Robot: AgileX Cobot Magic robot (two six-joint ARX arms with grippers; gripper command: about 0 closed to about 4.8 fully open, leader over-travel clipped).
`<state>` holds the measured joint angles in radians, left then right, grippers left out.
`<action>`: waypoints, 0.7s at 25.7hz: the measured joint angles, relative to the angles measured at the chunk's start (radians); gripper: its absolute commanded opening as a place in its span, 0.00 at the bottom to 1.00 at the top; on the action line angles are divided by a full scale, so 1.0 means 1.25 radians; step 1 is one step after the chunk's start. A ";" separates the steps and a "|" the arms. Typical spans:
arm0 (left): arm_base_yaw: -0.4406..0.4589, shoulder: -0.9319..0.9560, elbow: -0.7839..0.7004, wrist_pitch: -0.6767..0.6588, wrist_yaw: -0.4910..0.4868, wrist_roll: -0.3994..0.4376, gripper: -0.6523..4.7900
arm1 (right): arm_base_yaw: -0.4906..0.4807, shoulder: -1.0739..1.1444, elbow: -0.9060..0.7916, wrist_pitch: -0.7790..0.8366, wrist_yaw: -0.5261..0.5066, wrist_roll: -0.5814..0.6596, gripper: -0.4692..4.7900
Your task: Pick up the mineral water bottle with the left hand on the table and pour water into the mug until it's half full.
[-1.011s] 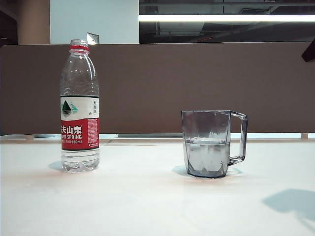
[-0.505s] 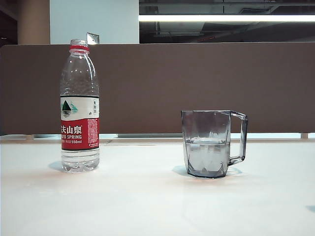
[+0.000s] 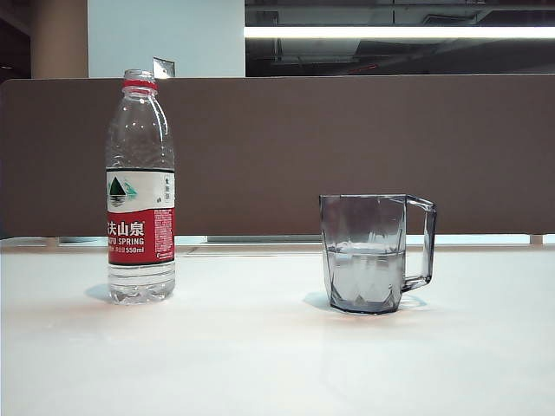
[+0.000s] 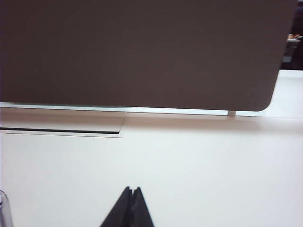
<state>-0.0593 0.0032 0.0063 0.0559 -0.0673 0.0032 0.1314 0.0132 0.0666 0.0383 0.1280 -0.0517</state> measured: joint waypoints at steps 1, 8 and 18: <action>0.000 0.000 0.000 0.000 0.000 0.000 0.11 | -0.005 -0.010 -0.006 -0.001 -0.001 0.000 0.08; 0.000 0.000 0.000 -0.001 0.000 0.000 0.11 | -0.018 -0.010 -0.036 0.020 -0.001 0.000 0.08; 0.000 0.000 0.000 -0.003 0.000 0.000 0.11 | -0.023 -0.010 -0.047 0.019 -0.001 0.049 0.08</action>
<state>-0.0593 0.0032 0.0067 0.0517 -0.0673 0.0032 0.1024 0.0006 0.0074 0.0616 0.1268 0.0090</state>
